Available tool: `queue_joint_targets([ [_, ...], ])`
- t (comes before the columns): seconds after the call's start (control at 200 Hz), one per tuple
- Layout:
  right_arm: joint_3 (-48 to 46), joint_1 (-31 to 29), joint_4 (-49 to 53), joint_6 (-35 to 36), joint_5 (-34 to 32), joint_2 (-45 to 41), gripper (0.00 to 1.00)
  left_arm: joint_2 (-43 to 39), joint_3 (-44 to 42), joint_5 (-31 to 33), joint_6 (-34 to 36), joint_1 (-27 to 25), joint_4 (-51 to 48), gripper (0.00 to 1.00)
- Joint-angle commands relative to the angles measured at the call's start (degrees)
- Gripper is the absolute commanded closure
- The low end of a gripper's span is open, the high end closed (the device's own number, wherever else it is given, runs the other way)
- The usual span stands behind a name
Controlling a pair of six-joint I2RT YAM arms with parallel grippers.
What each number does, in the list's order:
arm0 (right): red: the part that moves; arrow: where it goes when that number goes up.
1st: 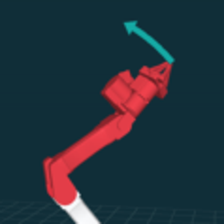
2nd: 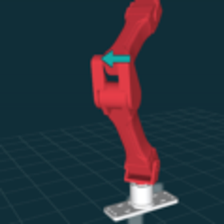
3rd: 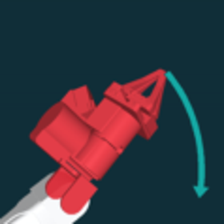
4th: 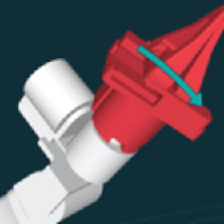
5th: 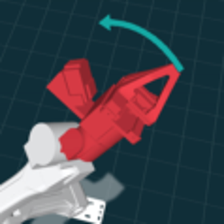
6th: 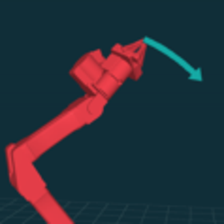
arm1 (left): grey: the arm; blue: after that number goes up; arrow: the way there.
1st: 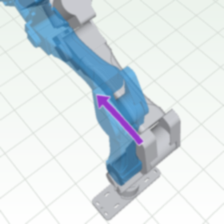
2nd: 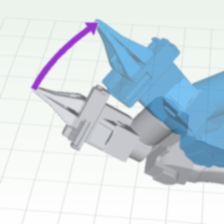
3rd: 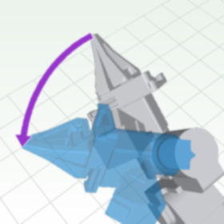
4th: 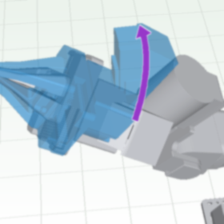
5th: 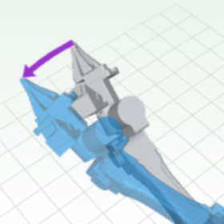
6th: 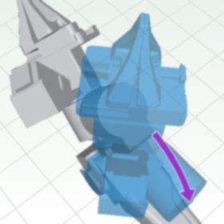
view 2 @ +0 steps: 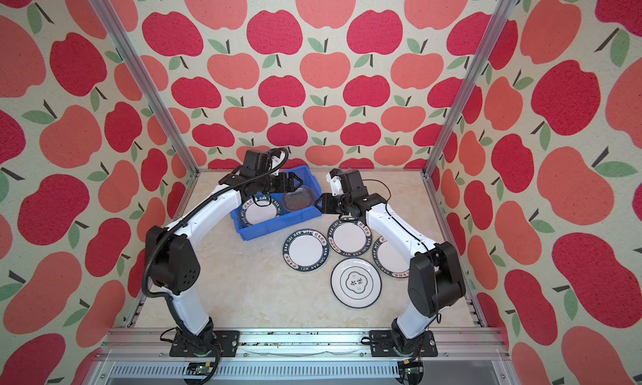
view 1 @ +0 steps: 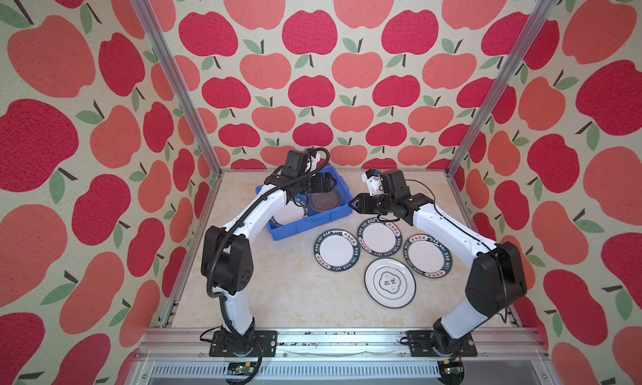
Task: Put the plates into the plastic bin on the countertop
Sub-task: 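Open the left gripper and move both grippers toward the green-rimmed plates, then grasp the green-rimmed white plate edge with left gripper while right gripper approaches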
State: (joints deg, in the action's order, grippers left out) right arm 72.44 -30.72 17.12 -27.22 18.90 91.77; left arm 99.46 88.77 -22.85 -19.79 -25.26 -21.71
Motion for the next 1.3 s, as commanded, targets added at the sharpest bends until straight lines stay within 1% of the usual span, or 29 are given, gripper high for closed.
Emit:
queue_joint_targets([
  [0.0,-6.18,0.00,-2.78,-2.43,1.53,-4.22,0.60,-6.95,-10.46,2.35,-0.76,-3.11,-1.59,0.15],
  [0.095,-10.39,-0.63,-1.99,-2.46,0.43,-7.02,0.60,-14.78,-17.97,7.97,-2.31,-8.31,-4.52,0.15],
  [0.165,-12.00,-0.81,-0.32,-2.91,-0.30,-7.99,0.60,-18.40,-21.69,11.94,-4.32,-11.20,-7.74,0.15],
  [0.215,-12.31,-0.90,1.28,-2.86,-0.18,-8.18,0.61,-20.66,-24.76,13.14,-6.45,-11.95,-9.07,0.16],
  [0.265,-12.63,-1.09,2.21,-2.70,-0.26,-8.31,0.61,-23.06,-29.08,13.19,-8.40,-12.31,-7.99,0.18],
  [0.375,-12.62,-1.14,2.73,-2.40,-0.05,-8.46,0.61,-27.01,-39.33,13.44,-12.15,-12.28,-3.05,0.18],
  [0.45,-10.92,-1.18,4.45,-1.88,0.02,-7.11,0.61,-28.14,-44.95,12.37,-15.62,-10.88,2.59,0.20],
  [0.525,-8.80,-1.27,6.71,-1.48,0.26,-5.07,0.62,-26.81,-48.22,12.08,-17.49,-10.33,7.51,0.23],
  [0.62,-8.20,-1.74,7.48,-1.81,0.15,-3.84,0.63,-23.19,-48.86,12.32,-19.01,-10.27,10.98,0.27],
  [0.755,-9.25,-2.10,6.61,-2.48,-0.26,-4.69,0.63,-18.73,-50.01,11.08,-21.62,-10.05,17.34,0.30],
  [1.051,-9.34,-1.80,6.57,-1.69,-1.26,-5.30,0.63,-12.17,-51.63,6.41,-24.50,-6.53,23.58,0.42],
  [1.296,-8.75,-1.76,6.85,-0.43,-1.18,-4.64,0.63,-7.30,-51.15,4.50,-24.02,-6.64,26.69,0.52],
])
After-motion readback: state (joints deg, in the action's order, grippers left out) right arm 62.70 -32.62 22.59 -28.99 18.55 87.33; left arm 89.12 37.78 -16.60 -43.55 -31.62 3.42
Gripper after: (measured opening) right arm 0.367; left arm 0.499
